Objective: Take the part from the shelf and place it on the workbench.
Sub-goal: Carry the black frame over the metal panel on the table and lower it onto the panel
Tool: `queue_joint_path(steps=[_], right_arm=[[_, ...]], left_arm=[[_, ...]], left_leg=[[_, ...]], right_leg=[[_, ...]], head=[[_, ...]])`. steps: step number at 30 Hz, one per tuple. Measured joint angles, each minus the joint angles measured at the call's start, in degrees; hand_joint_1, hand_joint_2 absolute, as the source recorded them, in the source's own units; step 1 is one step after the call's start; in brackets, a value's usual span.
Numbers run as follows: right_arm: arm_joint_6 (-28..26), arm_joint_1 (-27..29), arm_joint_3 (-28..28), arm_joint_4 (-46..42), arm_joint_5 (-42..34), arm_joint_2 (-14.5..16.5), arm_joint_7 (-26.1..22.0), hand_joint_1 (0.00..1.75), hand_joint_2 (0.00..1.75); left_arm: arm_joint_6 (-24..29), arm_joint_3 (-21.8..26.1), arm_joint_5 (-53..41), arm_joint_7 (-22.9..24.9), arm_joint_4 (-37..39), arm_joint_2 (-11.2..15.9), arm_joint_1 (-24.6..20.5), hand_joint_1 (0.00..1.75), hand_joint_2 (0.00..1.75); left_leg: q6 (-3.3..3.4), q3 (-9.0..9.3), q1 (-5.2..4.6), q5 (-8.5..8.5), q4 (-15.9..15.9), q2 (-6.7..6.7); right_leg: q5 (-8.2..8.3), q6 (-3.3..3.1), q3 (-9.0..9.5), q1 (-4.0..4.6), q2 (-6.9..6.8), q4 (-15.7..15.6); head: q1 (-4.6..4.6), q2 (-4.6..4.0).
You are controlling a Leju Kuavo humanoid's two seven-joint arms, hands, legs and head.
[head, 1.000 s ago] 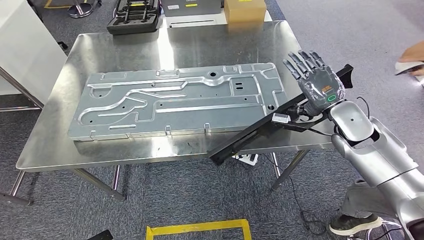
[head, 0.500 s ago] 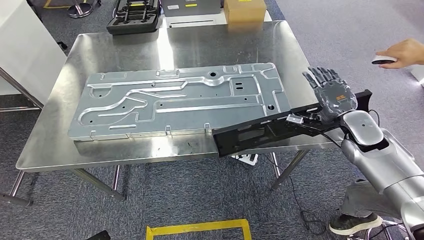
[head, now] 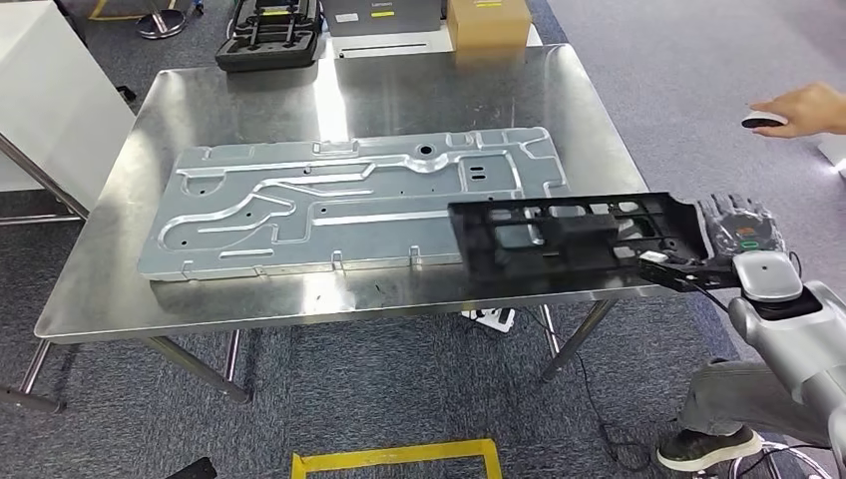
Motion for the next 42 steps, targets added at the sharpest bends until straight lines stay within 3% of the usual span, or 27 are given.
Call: queue_joint_path(steps=[16,19,22,26,29,39,40,42], right_arm=[[-2.4,1.1,-0.1,8.0,0.3,-0.3,2.1,0.0,0.0],[-5.7,1.3,-0.5,8.3,-0.9,-0.3,1.6,0.0,0.0],[-14.9,2.0,-2.0,7.6,-6.2,-0.3,-0.1,0.0,0.0],[-29.1,4.2,-6.4,1.3,-10.7,0.0,-3.4,0.0,0.0],[-35.0,7.0,-10.7,-6.4,-10.9,0.8,-5.3,0.0,0.0],[-38.1,14.8,-20.8,-29.6,-17.9,5.1,-10.5,0.0,0.0],[-38.5,15.4,-21.6,-31.3,-19.1,5.3,-11.1,0.0,0.0],[-39.4,16.7,-22.9,-34.6,-22.1,5.7,-12.7,0.0,0.0]], left_arm=[[1.1,-0.1,-0.5,-0.2,0.0,0.1,0.4,0.0,0.0],[1.1,-0.1,-0.5,-0.2,0.0,0.1,0.5,0.0,0.0],[1.3,-0.1,-0.3,-0.4,0.0,0.1,0.6,0.0,0.0],[2.0,-0.1,0.4,-0.8,-0.1,0.1,0.8,0.0,0.0],[2.1,-0.1,0.6,-0.7,-0.2,0.1,1.0,0.0,0.0],[2.0,-0.2,2.2,-1.1,-0.6,0.1,1.3,0.0,0.0],[2.0,-0.2,2.5,-1.2,-0.6,0.0,1.3,0.0,0.0],[1.8,-0.2,3.1,-1.4,-0.7,-0.1,1.3,0.0,0.0]], left_leg=[[0.01,0.03,0.01,-0.01,0.0,0.02],[0.01,0.02,0.01,-0.01,0.0,0.02],[0.01,0.02,0.0,0.0,0.0,0.01],[0.01,0.03,0.01,0.0,-0.1,-0.02],[0.09,0.03,0.0,-0.08,0.0,-0.07],[1.15,0.28,-0.03,-0.25,0.1,-0.14],[1.32,0.6,0.17,0.03,-0.4,-0.06],[1.58,1.18,0.63,0.48,-1.3,0.14]], right_leg=[[0.0,-0.01,0.0,0.04,0.03,0.0],[0.0,-0.01,0.01,0.04,0.02,0.0],[0.0,-0.01,0.04,0.04,0.02,0.0],[-0.01,-0.02,0.1,0.07,-0.02,0.0],[-0.02,0.01,0.15,0.03,-0.07,0.0],[-0.34,0.73,0.55,-0.17,-0.17,-0.1],[-0.8,0.93,0.56,-0.15,-0.18,0.3],[-3.63,1.31,-0.63,-0.15,-0.19,3.7]], head=[[0.01,0.0],[0.01,0.0],[0.01,0.0],[0.01,0.0],[0.0,0.0],[-0.02,0.0],[0.02,0.0],[0.18,0.0]])
